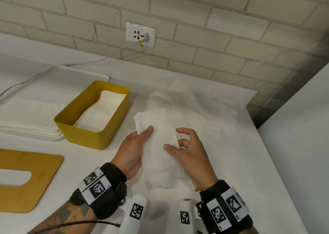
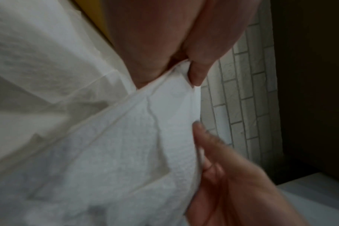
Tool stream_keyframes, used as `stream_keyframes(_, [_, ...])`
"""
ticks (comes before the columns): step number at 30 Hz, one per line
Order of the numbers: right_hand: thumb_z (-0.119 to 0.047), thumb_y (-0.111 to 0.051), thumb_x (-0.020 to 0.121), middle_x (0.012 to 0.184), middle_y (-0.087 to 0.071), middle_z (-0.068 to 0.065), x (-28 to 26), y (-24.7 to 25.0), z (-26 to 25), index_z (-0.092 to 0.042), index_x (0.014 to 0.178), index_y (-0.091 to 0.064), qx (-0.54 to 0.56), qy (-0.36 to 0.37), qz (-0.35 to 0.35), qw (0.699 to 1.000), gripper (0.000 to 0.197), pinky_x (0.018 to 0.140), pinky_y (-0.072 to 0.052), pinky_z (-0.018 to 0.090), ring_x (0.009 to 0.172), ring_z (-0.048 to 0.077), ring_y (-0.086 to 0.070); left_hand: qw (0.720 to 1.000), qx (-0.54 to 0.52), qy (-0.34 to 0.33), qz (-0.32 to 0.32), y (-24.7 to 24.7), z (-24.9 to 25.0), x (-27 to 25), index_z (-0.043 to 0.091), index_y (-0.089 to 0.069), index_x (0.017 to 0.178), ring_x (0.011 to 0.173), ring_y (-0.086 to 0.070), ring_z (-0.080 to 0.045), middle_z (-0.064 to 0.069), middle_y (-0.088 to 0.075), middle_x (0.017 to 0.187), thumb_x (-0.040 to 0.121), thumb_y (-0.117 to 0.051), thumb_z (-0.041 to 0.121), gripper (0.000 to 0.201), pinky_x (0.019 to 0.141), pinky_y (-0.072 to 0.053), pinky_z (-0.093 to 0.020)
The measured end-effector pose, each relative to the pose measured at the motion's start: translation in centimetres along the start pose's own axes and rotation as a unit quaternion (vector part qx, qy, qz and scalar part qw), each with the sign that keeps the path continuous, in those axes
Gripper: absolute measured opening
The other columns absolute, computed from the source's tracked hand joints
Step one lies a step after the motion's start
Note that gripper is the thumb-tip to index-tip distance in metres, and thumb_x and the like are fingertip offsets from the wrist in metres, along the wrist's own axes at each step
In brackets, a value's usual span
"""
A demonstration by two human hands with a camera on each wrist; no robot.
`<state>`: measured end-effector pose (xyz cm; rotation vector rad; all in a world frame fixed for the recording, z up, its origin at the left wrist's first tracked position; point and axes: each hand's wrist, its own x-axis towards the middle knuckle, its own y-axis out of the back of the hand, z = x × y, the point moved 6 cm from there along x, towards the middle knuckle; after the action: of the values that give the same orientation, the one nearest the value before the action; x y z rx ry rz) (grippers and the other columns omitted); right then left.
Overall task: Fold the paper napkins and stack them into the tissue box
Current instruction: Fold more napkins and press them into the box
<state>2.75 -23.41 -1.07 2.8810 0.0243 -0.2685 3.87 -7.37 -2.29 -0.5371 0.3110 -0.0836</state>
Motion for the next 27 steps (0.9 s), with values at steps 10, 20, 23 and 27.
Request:
stream_keyframes(10, [-0.013, -0.075, 0.089, 0.088, -0.076, 0.012, 1.2, 6.3, 2.8, -0.014, 0.108, -0.068, -0.095, -0.074, -0.011, 0.993, 0.02, 0.067, -0.058, 0.035, 0.071, 0.025, -0.073, 0.996, 0.01, -0.064, 0.064, 2.6, 4.2, 0.4, 0.023, -0.066, 0.118, 0.101, -0.075, -0.017, 0.0, -0.078, 0.111, 0.106, -0.051, 0.026, 0.02, 0.088, -0.055, -0.039])
stream_keyframes(20, [-0.026, -0.075, 0.088, 0.073, -0.068, 0.008, 11.9, 7.1, 2.2, -0.005, 0.085, -0.066, -0.159, -0.109, 0.061, 0.979, 0.023, 0.054, -0.046, 0.025, 0.063, 0.02, -0.064, 0.995, 0.023, -0.036, 0.093, 3.4, 2.6, -0.4, 0.022, -0.064, 0.127, 0.103, -0.075, -0.019, -0.001, -0.077, 0.115, 0.103, -0.055, 0.03, 0.026, 0.087, -0.056, -0.042])
stream_keyframes(23, [-0.033, -0.084, 0.078, 0.072, -0.057, 0.005, 14.1, 5.9, 3.1, -0.011, 0.076, -0.058, -0.183, -0.124, 0.072, 0.973, 0.035, 0.062, -0.044, 0.027, 0.064, 0.022, -0.053, 0.995, 0.024, -0.026, 0.098, 3.8, 2.2, -0.6, 0.021, -0.065, 0.124, 0.098, -0.076, -0.019, -0.001, -0.078, 0.112, 0.103, -0.055, 0.03, 0.025, 0.084, -0.057, -0.042])
stream_keyframes(27, [-0.027, -0.083, 0.08, 0.103, -0.064, 0.008, 15.3, 4.9, 3.5, -0.008, 0.104, -0.066, -0.163, -0.108, 0.087, 0.977, 0.035, 0.085, -0.05, 0.029, 0.099, 0.026, -0.063, 0.994, 0.021, -0.015, 0.104, 4.2, 1.8, -0.7, 0.018, -0.064, 0.128, 0.099, -0.076, -0.02, -0.002, -0.078, 0.113, 0.103, -0.055, 0.031, 0.029, 0.086, -0.057, -0.043])
